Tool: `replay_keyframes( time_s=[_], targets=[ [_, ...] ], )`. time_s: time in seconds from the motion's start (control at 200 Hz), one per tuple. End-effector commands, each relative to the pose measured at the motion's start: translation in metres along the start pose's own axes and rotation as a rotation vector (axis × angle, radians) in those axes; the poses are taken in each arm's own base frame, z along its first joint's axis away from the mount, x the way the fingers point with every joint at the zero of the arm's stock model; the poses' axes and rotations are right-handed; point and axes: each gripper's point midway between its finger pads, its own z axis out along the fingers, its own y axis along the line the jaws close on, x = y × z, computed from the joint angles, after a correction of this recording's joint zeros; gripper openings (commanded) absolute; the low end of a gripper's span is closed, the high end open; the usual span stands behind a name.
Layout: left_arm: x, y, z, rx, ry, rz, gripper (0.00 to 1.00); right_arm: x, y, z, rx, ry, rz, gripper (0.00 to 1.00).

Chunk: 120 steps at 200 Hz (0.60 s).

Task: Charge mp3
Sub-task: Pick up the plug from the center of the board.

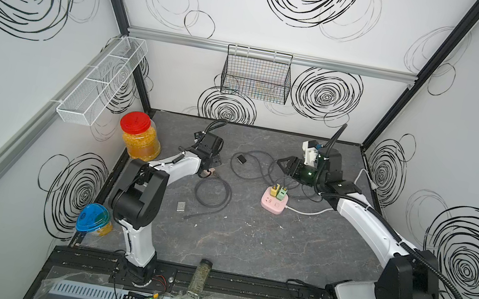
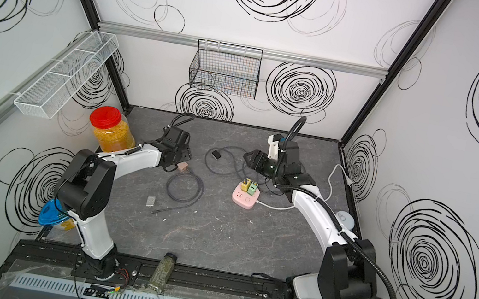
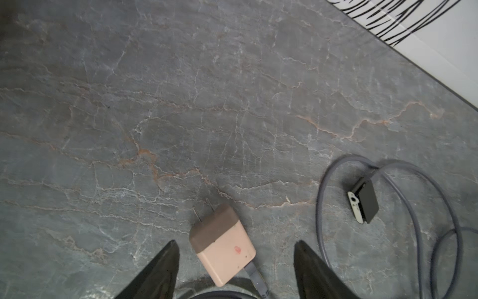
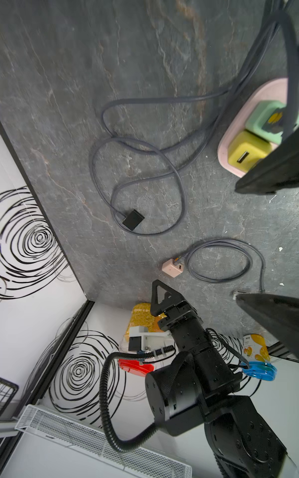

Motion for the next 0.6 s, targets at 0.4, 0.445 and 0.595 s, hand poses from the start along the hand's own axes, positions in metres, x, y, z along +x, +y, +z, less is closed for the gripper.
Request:
replay_keyframes(
  time_s=[0.4,0.445,0.595],
  targets=[
    [0.031,0.018,0.035,-0.154,0.085,-0.116,0.75,0.017,0.045,0.048,-0.045,0.060,-0.131,0.62],
    [0.032,0.021,0.039,-0.162,0.089,-0.128,0.70,0.018,0.048,0.050,-0.048,0.063,-0.144,0.62],
    [0.038,0.023,0.046,-0.131,0.106,-0.184,0.53,0.020,0.054,0.049,-0.055,0.058,-0.164,0.62]
  ],
)
